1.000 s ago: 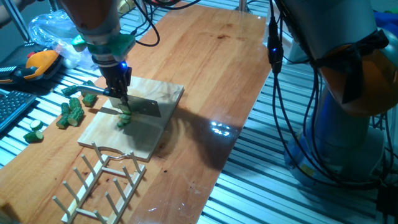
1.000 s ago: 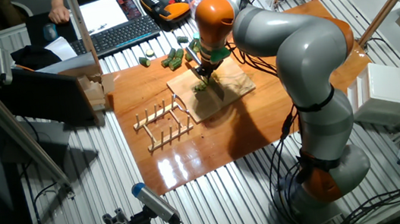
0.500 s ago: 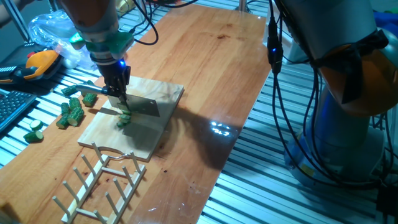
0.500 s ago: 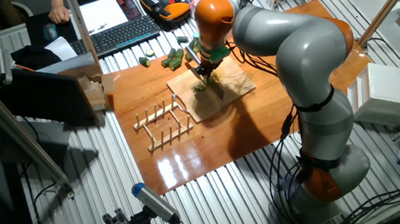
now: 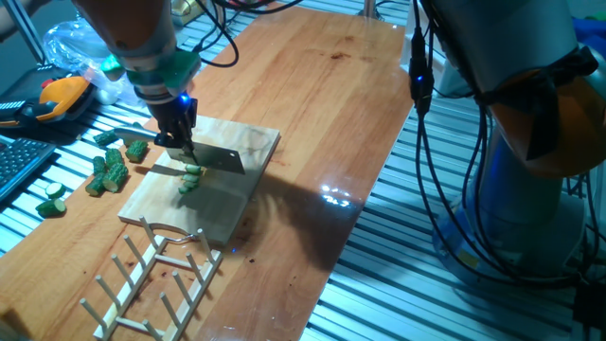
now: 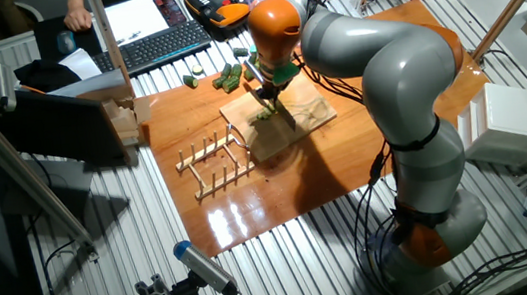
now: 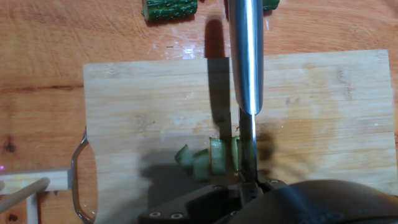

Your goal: Chop the cucumber into shreds

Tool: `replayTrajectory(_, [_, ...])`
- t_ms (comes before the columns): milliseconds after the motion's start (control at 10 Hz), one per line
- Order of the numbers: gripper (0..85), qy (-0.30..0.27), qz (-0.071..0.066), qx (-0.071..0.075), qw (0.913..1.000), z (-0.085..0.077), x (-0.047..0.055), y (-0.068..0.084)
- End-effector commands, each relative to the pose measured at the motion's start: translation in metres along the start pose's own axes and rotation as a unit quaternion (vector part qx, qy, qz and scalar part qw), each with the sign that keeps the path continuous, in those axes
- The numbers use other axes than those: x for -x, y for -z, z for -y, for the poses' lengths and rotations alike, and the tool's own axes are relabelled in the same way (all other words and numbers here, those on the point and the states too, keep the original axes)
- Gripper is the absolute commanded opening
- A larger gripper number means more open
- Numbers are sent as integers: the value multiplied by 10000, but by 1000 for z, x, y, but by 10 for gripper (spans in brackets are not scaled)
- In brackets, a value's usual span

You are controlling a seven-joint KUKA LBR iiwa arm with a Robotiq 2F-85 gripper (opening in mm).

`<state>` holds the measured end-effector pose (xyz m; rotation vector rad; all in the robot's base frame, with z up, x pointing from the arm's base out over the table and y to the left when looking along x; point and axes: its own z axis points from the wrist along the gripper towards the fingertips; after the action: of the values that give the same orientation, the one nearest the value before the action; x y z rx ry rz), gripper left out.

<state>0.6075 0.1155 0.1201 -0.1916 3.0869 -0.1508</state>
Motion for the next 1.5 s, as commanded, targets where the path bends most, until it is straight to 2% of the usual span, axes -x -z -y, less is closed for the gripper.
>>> replayTrajectory(0, [0,7,10,4,10000,0,1,-1])
replayTrajectory(600, [0,23,31,-14,10000,1,0,-6])
replayTrajectory(900, [0,20,23,49,10000,0,1,-10])
replayTrajectory(1400, [0,4,17,65,10000,-3,3,-10])
